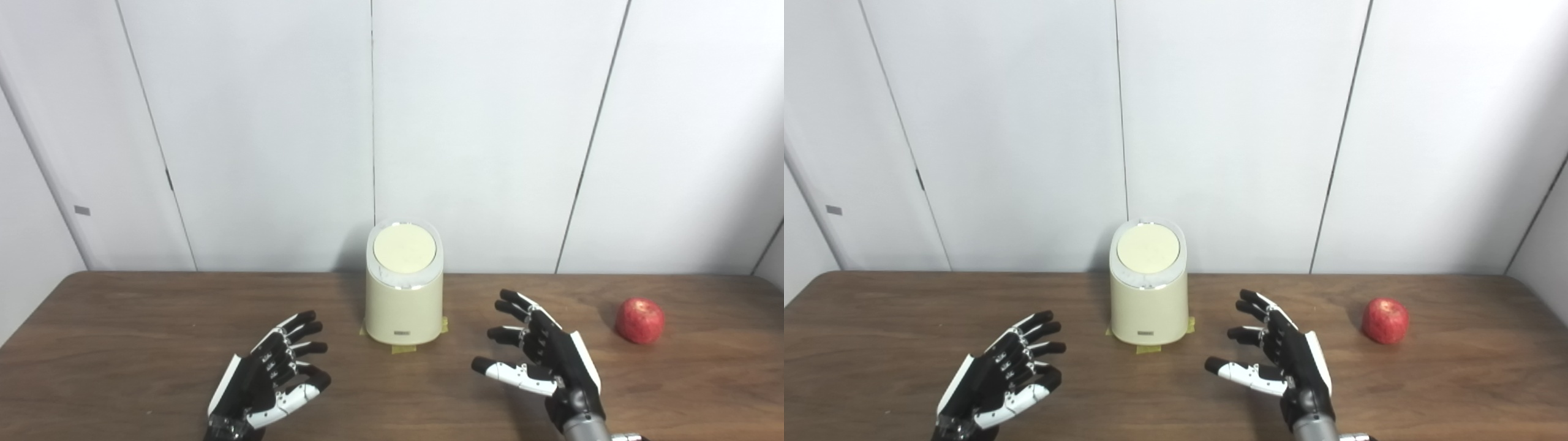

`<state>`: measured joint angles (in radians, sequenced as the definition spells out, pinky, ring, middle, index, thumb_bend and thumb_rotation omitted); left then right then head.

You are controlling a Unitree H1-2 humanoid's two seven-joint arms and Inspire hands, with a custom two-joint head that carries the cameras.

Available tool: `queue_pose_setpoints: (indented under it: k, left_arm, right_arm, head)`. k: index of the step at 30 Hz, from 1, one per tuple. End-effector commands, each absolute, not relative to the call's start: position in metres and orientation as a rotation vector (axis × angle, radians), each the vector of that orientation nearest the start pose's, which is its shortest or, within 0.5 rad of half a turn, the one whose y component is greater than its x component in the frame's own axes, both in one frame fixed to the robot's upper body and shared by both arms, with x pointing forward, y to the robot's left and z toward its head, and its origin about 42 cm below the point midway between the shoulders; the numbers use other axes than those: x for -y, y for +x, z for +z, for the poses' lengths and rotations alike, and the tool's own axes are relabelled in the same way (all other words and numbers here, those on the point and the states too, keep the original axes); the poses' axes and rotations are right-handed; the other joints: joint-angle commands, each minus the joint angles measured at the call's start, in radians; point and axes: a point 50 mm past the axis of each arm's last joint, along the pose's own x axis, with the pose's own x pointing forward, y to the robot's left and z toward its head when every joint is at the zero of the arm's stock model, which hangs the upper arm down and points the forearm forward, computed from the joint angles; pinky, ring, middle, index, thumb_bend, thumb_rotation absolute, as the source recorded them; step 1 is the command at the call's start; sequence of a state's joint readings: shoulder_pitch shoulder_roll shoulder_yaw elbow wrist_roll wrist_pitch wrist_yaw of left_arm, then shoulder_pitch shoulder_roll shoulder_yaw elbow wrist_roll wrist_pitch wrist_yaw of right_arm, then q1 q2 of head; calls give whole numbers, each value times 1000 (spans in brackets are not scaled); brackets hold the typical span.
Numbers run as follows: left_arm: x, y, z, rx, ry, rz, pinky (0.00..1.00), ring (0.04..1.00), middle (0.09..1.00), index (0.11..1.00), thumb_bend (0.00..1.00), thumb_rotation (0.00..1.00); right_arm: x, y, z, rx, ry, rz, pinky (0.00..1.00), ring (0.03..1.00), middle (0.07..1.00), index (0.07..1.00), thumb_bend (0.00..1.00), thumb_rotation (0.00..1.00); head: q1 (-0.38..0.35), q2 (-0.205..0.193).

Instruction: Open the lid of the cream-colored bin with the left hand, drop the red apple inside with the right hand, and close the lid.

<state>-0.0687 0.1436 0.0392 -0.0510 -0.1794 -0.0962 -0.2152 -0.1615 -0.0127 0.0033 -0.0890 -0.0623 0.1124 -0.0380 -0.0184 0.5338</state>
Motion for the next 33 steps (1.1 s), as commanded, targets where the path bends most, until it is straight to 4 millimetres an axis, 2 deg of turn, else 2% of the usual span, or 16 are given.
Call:
queue_pose_setpoints:
  k: [1,12,17,23,26,30,33]
  left_arm:
    - [-251,312,159,306,-1,-221,567,738,830,863,711,151]
    - [-252,312,160,308,1,-214,557,737,832,862,695,126]
    - [-246,317,168,337,14,-169,589,767,834,868,716,199]
    - [-236,348,211,383,133,-114,646,764,839,912,742,156]
    - [-235,369,233,398,193,-81,698,821,873,936,771,205]
    - [-231,394,256,401,213,-70,921,933,950,988,835,283]
    - [-225,407,270,403,234,-63,947,985,983,999,862,310]
  right_arm:
    - [198,338,182,220,-73,7,660,620,801,799,801,95]
    - [197,339,182,218,-64,9,658,621,801,798,810,96]
    - [199,340,181,219,-67,9,660,623,798,794,811,99]
    - [202,345,179,225,-75,8,650,614,790,793,806,104]
    - [201,346,178,223,-76,13,632,605,793,794,800,109]
    - [199,347,176,226,-77,21,655,609,794,791,796,116]
    - [200,348,175,229,-80,21,685,609,794,790,793,110]
  head:
    - [-1,1]
    - [0,-6]
    - [10,-4]
    - [22,-14]
    - [20,-21]
    - [24,-30]
    - [27,-31]
